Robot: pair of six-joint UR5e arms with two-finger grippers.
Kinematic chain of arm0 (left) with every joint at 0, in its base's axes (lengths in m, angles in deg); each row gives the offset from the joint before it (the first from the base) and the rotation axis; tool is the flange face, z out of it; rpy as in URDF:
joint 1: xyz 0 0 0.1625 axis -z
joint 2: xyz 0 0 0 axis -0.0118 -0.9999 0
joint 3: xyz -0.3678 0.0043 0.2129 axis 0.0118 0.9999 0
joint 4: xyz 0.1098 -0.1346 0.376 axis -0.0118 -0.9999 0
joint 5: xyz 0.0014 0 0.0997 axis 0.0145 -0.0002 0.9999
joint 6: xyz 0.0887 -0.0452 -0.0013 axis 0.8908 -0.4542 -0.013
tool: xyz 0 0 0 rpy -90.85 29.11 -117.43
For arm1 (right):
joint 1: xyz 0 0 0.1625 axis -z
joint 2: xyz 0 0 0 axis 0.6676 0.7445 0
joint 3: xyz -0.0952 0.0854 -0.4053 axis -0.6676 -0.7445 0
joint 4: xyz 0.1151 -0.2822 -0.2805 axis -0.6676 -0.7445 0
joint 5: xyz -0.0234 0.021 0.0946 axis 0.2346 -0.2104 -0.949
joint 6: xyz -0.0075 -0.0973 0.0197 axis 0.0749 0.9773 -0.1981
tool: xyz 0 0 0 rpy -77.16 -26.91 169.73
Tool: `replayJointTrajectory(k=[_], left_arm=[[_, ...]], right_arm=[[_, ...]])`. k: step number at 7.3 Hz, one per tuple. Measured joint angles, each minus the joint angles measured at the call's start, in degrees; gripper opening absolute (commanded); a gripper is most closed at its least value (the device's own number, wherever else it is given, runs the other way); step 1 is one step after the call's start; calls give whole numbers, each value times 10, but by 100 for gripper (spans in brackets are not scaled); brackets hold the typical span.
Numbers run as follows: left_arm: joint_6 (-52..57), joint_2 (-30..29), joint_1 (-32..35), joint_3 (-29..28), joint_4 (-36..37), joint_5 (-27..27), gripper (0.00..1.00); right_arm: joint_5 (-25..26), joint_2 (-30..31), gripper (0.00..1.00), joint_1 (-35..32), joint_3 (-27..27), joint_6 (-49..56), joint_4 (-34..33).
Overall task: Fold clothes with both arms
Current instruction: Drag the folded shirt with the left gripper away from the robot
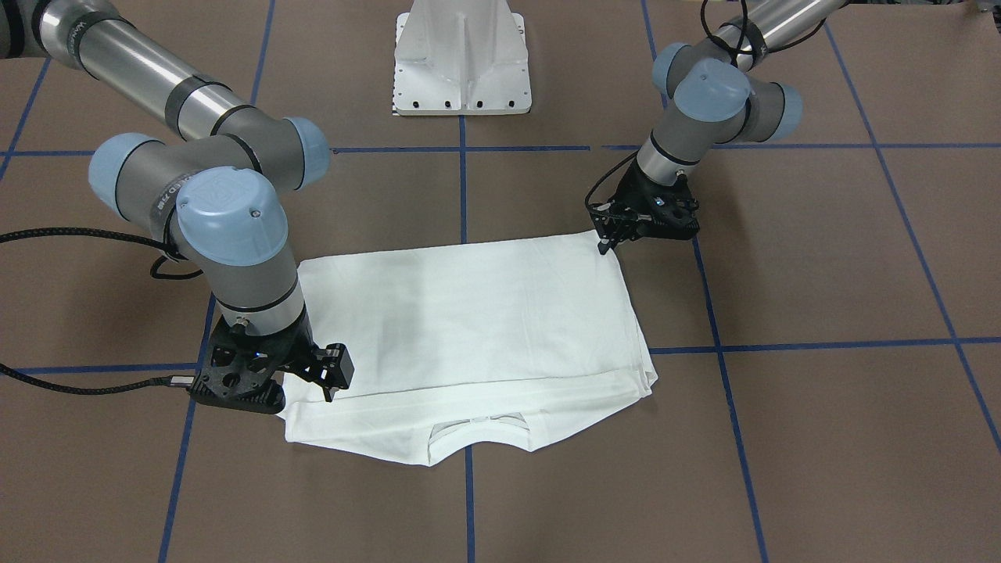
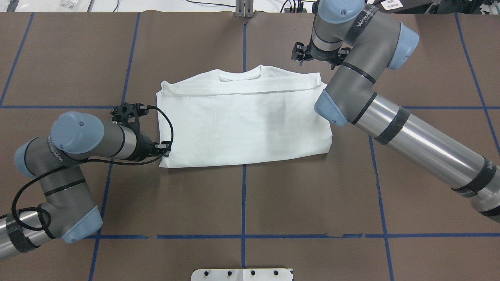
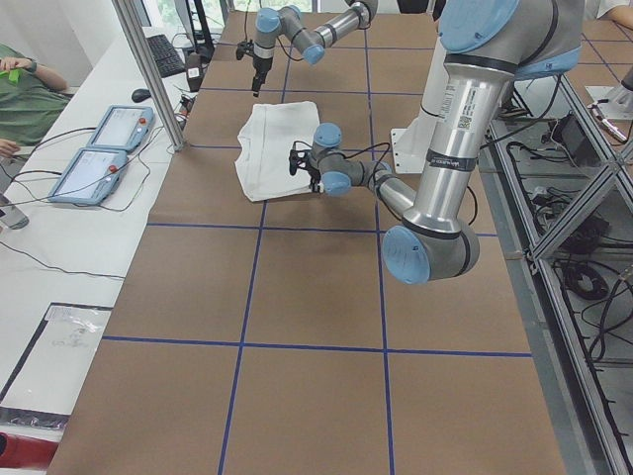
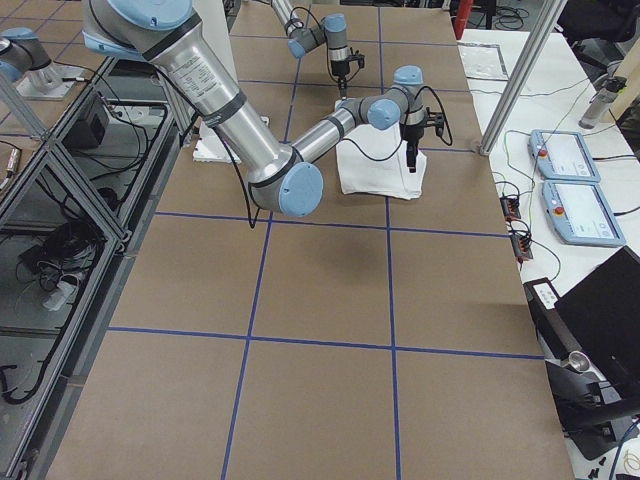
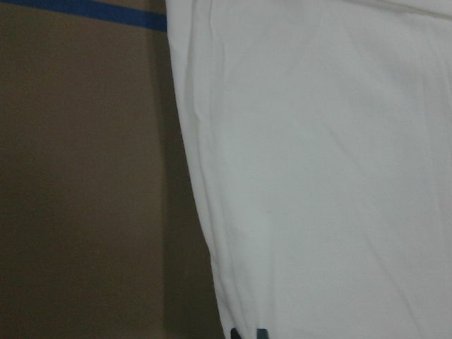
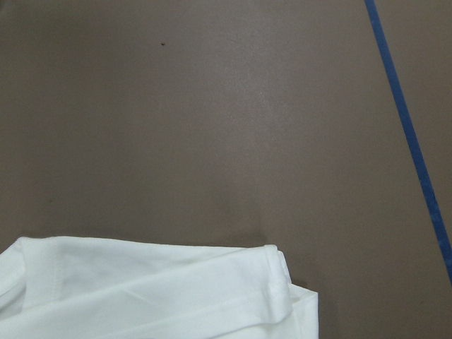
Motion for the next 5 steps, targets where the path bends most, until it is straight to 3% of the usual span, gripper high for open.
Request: replayJointTrajectory(k=[2, 5], left_arm=[[56, 27, 22, 23, 10, -2, 0], [206, 25, 119, 8, 79, -1, 0]], right_arm=[[-1, 0, 100, 0, 1, 0, 1], [-20, -1, 100, 1, 9, 0, -1]])
